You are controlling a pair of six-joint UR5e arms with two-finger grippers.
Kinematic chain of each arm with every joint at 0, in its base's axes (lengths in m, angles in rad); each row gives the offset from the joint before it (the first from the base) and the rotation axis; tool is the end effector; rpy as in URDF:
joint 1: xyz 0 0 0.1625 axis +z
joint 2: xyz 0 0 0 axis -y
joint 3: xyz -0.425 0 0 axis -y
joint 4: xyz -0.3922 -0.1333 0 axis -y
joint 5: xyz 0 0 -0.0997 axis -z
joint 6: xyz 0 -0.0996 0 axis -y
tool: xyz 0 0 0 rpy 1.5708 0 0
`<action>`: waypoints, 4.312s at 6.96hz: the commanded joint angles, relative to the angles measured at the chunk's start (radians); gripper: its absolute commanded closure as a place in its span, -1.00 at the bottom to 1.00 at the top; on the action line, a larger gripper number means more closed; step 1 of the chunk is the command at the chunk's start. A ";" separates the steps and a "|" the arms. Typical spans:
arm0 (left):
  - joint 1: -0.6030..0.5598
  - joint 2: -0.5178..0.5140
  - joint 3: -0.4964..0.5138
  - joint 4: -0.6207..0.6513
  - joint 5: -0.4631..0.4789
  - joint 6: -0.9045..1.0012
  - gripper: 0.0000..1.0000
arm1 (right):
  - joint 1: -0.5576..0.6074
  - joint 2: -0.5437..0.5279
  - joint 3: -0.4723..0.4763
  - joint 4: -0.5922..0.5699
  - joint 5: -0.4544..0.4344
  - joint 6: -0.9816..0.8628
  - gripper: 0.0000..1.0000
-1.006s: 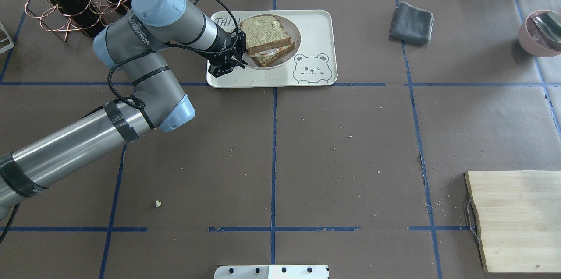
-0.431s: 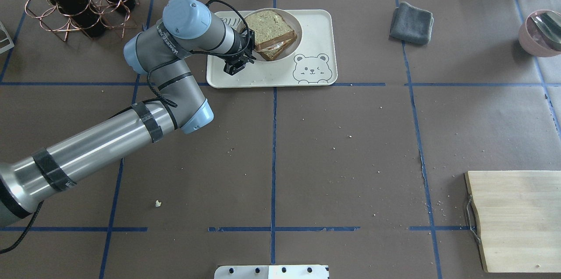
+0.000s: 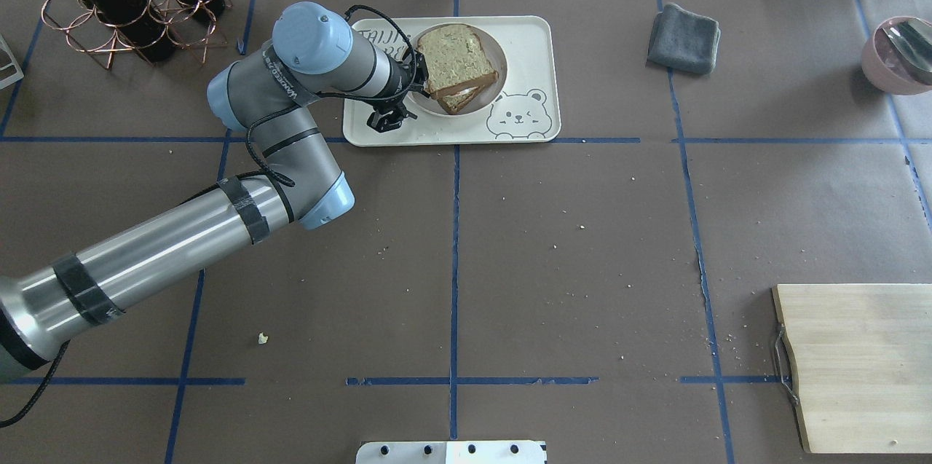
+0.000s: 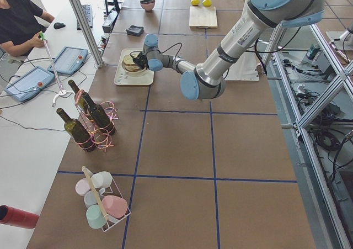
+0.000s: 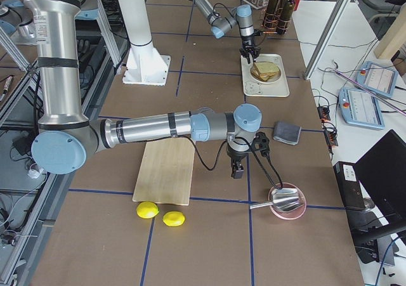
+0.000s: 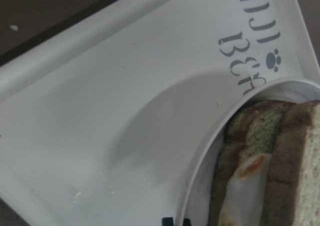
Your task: Make sandwich and place on tray
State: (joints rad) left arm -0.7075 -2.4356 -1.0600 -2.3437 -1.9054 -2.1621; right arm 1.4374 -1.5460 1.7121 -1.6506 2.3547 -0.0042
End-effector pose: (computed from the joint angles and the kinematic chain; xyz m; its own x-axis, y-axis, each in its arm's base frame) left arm 0.5571 -0.6088 0.2526 0.0544 -0.7393 -0.6711 0.5045 0.6004 -0.6205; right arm -0.0044 -0.5067 0.5842 0.6932 -0.1586 0.7031 0.1354 0.9868 0.0891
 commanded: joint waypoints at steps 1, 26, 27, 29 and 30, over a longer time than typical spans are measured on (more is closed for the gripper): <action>-0.032 0.111 -0.142 0.021 -0.009 0.063 -1.00 | 0.000 0.000 -0.002 -0.001 0.000 0.001 -1.00; -0.866 0.896 -0.617 0.816 -0.462 2.342 -1.00 | 0.159 -0.051 -0.057 0.000 0.060 0.000 -1.00; -0.871 0.896 -0.615 0.817 -0.445 2.342 -1.00 | 0.163 -0.052 -0.057 0.000 0.060 -0.002 -1.00; -0.879 0.902 -0.614 0.817 -0.445 2.342 -1.00 | 0.166 -0.056 -0.057 0.000 0.058 -0.003 -1.00; -0.879 0.903 -0.614 0.817 -0.445 2.342 -1.00 | 0.166 -0.056 -0.055 0.002 0.057 -0.003 -1.00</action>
State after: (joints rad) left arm -1.5843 -1.5347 -1.6743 -1.5267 -2.3512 0.1795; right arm 1.6022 -1.6005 1.6554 -1.6502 2.4131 -0.0070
